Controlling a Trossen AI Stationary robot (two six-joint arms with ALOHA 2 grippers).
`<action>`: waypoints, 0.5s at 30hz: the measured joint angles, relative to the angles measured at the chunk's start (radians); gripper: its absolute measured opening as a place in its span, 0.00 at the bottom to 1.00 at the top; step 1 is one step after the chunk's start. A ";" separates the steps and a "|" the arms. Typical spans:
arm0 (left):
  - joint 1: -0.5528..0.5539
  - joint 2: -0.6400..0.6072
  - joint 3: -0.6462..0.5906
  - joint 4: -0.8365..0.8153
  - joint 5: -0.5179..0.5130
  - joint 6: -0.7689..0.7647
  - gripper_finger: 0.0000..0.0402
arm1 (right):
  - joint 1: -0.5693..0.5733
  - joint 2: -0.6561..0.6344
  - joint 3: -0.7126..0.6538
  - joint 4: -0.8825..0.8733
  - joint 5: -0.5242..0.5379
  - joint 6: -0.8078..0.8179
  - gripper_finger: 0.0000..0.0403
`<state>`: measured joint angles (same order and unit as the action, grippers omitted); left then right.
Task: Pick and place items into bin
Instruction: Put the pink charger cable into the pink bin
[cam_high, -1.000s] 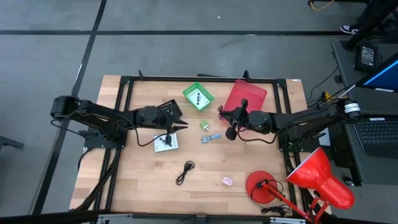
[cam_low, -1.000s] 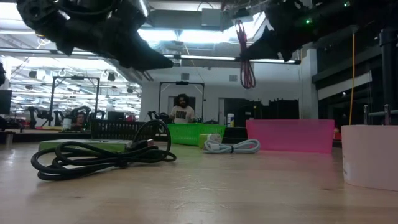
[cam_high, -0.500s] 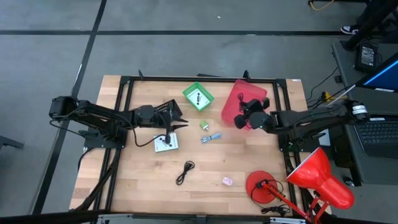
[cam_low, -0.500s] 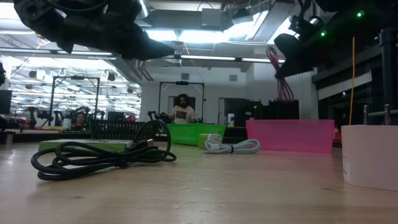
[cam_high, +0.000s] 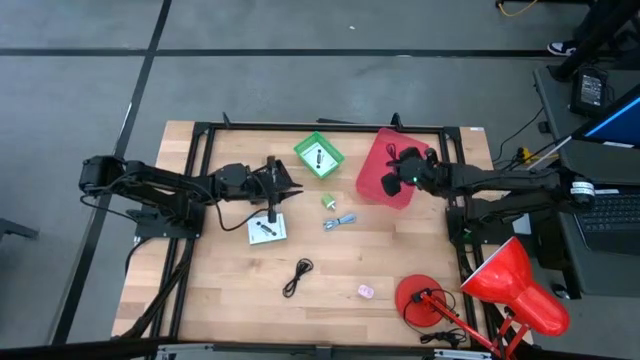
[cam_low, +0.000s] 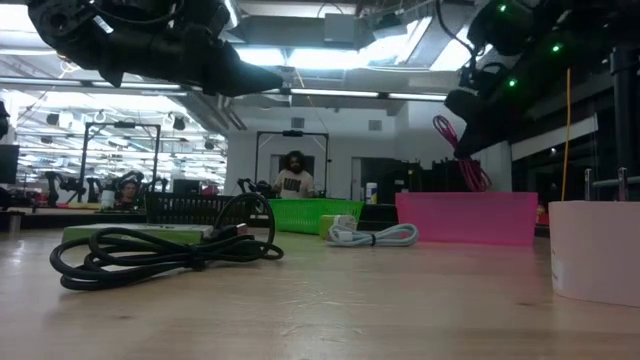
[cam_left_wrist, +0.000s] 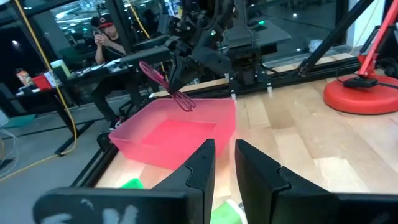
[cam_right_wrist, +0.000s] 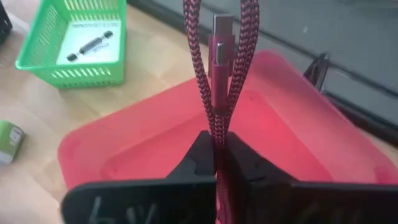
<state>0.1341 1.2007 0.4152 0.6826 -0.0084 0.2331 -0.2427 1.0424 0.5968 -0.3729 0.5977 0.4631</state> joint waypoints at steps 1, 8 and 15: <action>0.003 0.000 0.000 0.000 0.000 -0.001 0.14 | -0.022 0.000 0.000 0.000 -0.022 -0.016 0.00; 0.019 0.000 0.000 -0.001 0.000 -0.009 0.14 | -0.139 0.000 0.032 -0.040 -0.122 -0.107 0.00; 0.019 0.000 0.000 -0.001 0.000 -0.010 0.14 | -0.196 0.000 0.124 -0.126 -0.186 -0.222 0.00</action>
<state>0.1532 1.2011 0.4152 0.6815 -0.0082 0.2230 -0.4390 1.0428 0.7204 -0.4990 0.4115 0.2410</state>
